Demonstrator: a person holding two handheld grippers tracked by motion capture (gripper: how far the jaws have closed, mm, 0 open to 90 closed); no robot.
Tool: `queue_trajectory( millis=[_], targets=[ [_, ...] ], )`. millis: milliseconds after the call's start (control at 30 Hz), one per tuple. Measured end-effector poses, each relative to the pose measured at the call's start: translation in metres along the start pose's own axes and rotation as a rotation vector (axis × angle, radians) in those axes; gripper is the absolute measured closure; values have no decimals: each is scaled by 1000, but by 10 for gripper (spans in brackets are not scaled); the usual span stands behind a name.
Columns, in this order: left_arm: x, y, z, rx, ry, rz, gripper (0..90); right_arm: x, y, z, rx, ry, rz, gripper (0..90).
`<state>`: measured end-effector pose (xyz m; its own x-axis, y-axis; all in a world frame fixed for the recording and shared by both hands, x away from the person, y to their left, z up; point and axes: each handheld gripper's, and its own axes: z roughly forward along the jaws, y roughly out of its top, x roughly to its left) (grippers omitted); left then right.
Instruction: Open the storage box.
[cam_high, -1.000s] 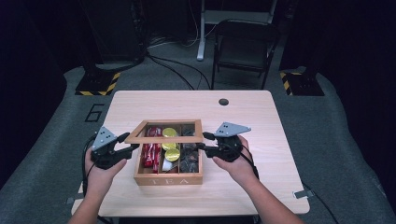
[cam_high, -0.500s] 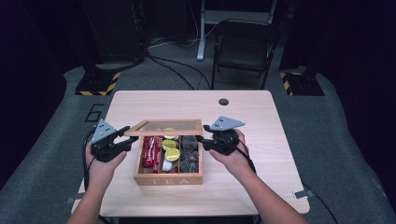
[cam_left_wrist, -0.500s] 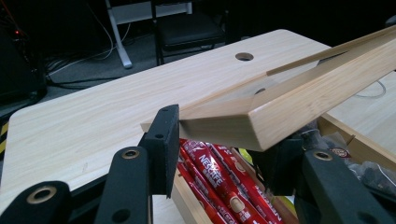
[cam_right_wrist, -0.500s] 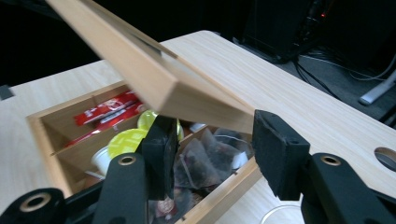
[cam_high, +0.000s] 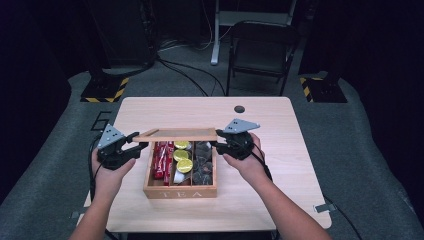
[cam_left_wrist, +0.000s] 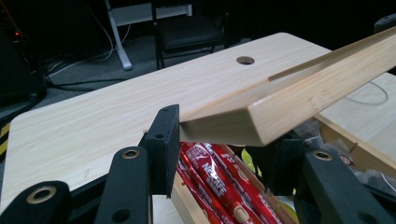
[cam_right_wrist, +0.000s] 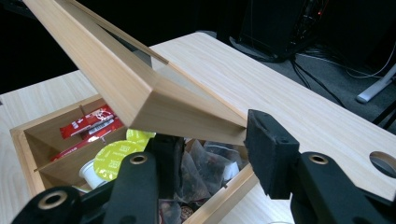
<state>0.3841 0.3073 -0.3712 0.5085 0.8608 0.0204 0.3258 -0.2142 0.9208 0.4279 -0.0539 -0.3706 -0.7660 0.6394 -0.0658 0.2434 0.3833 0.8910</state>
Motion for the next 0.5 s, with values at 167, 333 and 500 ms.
queue_trajectory(
  millis=[167, 333, 500],
  targets=[
    [4, 0, 9, 12, 15, -19, 570, -3, 4, 1, -3, 0, 7, 573],
    [9, -4, 20, 5, 30, -56, 579, -5, 7, 2, -6, -8, 21, 575],
    [15, -8, 28, 0, 38, -87, 596, -7, 11, 3, -11, -17, 21, 578]
  ],
)
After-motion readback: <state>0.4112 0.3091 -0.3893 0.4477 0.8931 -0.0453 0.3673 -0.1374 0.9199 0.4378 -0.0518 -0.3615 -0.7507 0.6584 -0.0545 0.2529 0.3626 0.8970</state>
